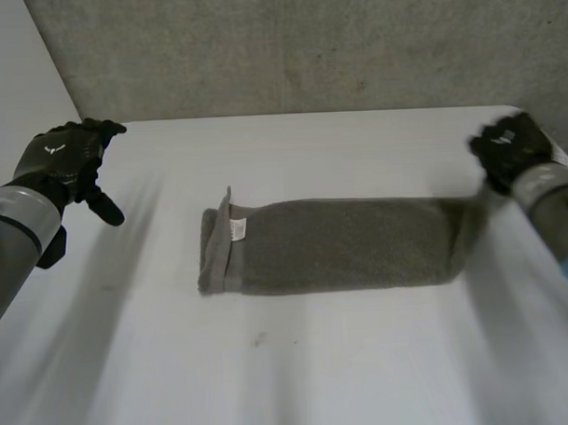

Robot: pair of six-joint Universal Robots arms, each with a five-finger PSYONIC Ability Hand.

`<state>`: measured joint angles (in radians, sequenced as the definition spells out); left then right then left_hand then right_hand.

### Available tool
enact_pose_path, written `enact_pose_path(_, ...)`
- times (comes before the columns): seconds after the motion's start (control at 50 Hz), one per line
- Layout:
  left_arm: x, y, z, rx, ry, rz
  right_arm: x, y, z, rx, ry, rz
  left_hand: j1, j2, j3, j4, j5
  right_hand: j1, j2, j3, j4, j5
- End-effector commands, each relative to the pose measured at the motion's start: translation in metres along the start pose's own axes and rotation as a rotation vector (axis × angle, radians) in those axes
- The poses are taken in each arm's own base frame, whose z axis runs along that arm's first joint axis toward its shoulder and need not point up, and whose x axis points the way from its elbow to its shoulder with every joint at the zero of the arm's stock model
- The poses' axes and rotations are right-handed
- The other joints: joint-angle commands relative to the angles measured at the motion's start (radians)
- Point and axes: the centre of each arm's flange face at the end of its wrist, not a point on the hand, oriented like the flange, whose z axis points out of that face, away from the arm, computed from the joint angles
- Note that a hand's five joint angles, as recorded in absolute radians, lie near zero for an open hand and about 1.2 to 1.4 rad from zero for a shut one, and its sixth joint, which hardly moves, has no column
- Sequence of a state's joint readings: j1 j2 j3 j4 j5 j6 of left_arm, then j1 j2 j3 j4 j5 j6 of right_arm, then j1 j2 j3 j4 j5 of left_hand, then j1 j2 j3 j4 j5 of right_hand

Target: Fold the towel.

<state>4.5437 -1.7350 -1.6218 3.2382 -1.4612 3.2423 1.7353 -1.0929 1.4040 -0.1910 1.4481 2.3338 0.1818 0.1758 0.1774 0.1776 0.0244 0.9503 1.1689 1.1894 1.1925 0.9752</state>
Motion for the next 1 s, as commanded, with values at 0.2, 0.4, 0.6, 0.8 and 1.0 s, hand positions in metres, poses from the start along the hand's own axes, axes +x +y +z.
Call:
enact_pose_path(0.2, 0.006, 0.008, -0.019, -0.023, 0.011, -0.004, -0.244, -0.125, -0.076, 0.647, -0.606, -0.028, 0.002, 0.008, 0.007, 0.007, -0.015, 0.446, 0.227, 0.207, 0.204, 0.247)
enact_pose_path(0.4, 0.007, 0.007, -0.016, -0.005, 0.015, -0.001, -0.262, -0.131, -0.073, 0.641, -0.620, 0.010, 0.005, 0.011, 0.010, 0.009, -0.012, 0.446, 0.227, 0.207, 0.204, 0.247)
enact_pose_path(0.6, 0.013, 0.003, -0.017, 0.021, 0.029, 0.002, -0.245, -0.157, -0.055, 0.626, -0.573, 0.142, 0.005, 0.011, 0.010, 0.009, -0.012, 0.446, 0.227, 0.207, 0.204, 0.247)
enact_pose_path(0.8, 0.014, 0.005, -0.018, 0.015, 0.033, 0.002, -0.284, -0.136, -0.076, 0.576, -0.735, 0.123, 0.005, 0.011, 0.010, 0.009, -0.012, 0.446, 0.227, 0.207, 0.204, 0.247)
enact_pose_path(1.0, 0.021, 0.002, -0.016, 0.037, 0.052, 0.004, -0.255, -0.155, -0.083, 0.555, -0.715, 0.144, 0.011, 0.017, 0.016, 0.015, -0.006, -0.776, -0.994, -1.015, -1.018, -0.975)
